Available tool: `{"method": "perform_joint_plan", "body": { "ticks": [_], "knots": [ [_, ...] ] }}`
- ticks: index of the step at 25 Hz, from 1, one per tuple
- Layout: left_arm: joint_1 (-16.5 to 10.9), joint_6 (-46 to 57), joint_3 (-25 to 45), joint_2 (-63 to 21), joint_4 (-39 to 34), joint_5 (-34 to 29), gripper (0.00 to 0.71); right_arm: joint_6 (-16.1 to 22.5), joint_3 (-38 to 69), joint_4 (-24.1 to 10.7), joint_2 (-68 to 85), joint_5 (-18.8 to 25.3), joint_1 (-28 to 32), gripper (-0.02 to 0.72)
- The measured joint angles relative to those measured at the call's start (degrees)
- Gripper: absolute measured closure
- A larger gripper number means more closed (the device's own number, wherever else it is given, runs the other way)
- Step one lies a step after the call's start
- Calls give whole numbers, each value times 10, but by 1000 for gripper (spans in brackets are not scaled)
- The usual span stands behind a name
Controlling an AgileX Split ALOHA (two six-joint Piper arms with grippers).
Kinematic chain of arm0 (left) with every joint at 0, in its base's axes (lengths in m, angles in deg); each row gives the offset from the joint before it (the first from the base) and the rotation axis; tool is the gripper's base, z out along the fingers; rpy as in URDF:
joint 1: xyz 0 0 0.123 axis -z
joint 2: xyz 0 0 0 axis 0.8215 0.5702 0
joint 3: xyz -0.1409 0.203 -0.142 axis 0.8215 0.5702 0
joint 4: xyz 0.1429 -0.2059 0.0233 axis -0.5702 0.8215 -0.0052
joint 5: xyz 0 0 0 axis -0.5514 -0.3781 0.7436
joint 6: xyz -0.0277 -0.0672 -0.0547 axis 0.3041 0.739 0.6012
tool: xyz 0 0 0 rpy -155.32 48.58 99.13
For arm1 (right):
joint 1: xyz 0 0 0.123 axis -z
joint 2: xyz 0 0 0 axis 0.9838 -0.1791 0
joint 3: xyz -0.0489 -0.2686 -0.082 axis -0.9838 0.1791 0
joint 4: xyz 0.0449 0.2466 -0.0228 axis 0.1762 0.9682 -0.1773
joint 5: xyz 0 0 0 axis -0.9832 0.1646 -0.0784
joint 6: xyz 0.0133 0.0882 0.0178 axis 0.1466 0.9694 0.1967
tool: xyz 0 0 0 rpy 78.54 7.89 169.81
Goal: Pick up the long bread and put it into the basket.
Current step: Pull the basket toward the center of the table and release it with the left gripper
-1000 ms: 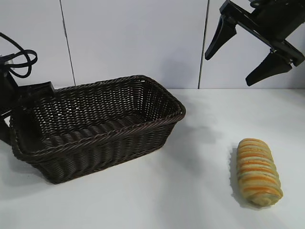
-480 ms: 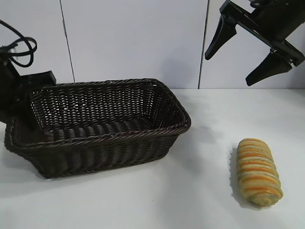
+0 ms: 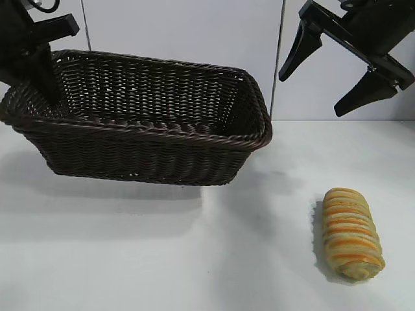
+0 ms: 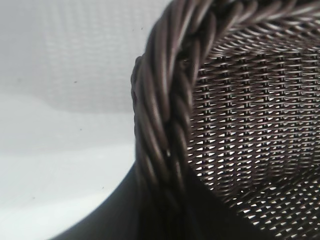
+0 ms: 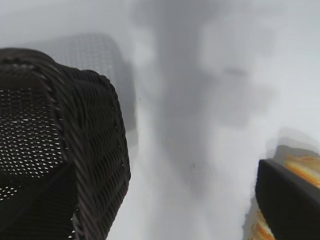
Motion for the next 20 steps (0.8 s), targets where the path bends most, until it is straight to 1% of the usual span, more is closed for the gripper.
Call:
{"method": "perform_joint_plan", "body": {
  "ticks": [8, 11, 12, 13, 15, 17, 18, 19, 20],
  "knots": [
    [31, -1, 0, 41, 7, 57, 612, 0, 0, 0, 0, 0, 0, 8],
    [35, 1, 0, 45, 10, 66, 612, 0, 0, 0, 0, 0, 0, 8],
    [35, 1, 0, 45, 10, 66, 607, 0, 0, 0, 0, 0, 0, 8],
    [35, 2, 0, 45, 11, 67, 582, 0, 0, 0, 0, 0, 0, 8],
    [35, 3, 0, 45, 12, 68, 455, 0, 0, 0, 0, 0, 0, 8],
    [34, 4, 0, 45, 12, 66, 247, 0, 0, 0, 0, 0, 0, 8],
    [34, 5, 0, 45, 12, 63, 172, 0, 0, 0, 0, 0, 0, 8],
    [34, 6, -1, 45, 13, 59, 112, 0, 0, 0, 0, 0, 0, 8],
    [34, 9, -2, 45, 13, 56, 76, 0, 0, 0, 0, 0, 0, 8]
  ]
}}
